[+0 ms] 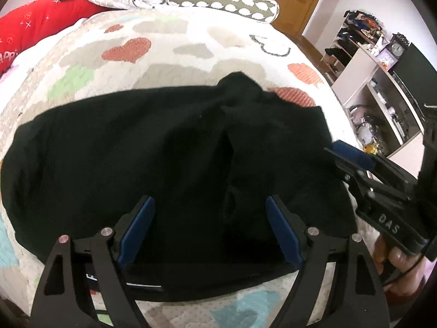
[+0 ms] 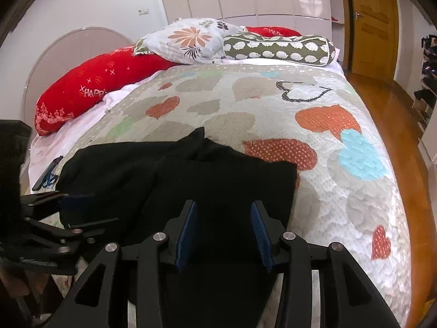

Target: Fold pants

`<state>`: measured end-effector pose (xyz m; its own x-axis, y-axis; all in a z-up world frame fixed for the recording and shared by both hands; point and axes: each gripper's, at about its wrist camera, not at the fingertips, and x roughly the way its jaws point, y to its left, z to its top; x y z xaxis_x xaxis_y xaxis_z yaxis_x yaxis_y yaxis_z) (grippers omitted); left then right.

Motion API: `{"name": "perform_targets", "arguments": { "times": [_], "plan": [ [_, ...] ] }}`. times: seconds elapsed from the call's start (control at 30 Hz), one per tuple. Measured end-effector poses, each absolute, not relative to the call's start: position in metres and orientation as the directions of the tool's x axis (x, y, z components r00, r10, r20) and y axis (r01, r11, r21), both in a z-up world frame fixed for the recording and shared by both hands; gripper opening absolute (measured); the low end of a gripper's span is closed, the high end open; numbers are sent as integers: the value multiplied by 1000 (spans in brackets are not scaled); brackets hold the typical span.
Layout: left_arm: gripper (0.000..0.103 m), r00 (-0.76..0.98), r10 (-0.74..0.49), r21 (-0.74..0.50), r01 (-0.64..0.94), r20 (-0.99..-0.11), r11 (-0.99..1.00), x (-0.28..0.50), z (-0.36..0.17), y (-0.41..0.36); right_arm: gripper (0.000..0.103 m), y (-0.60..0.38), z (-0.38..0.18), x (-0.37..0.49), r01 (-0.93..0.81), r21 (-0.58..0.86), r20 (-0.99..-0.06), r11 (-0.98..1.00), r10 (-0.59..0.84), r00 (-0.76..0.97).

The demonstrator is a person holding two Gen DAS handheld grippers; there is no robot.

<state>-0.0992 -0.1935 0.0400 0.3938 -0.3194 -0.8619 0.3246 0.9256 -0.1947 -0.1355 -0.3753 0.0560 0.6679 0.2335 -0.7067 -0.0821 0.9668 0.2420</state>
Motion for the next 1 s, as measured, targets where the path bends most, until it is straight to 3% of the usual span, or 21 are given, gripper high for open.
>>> {"name": "perform_targets", "arguments": {
  "times": [0.2, 0.73, 1.0],
  "plan": [
    [86, 407, -329, -203, 323, -852, 924, -103, 41, -191, 47, -369, 33, -142, -62, 216, -745, 974, 205, 635],
    [86, 488, -297, -224, 204, -821, 953, -133, 88, -110, 54, -337, 73, -147, -171, 207, -689, 963, 268, 674],
    [86, 489, -274, -243, 128, -828, 962, -137, 79, -75, 54, -307, 54, -129, -215, 201, -725, 956, 293, 623]
  ]
}}
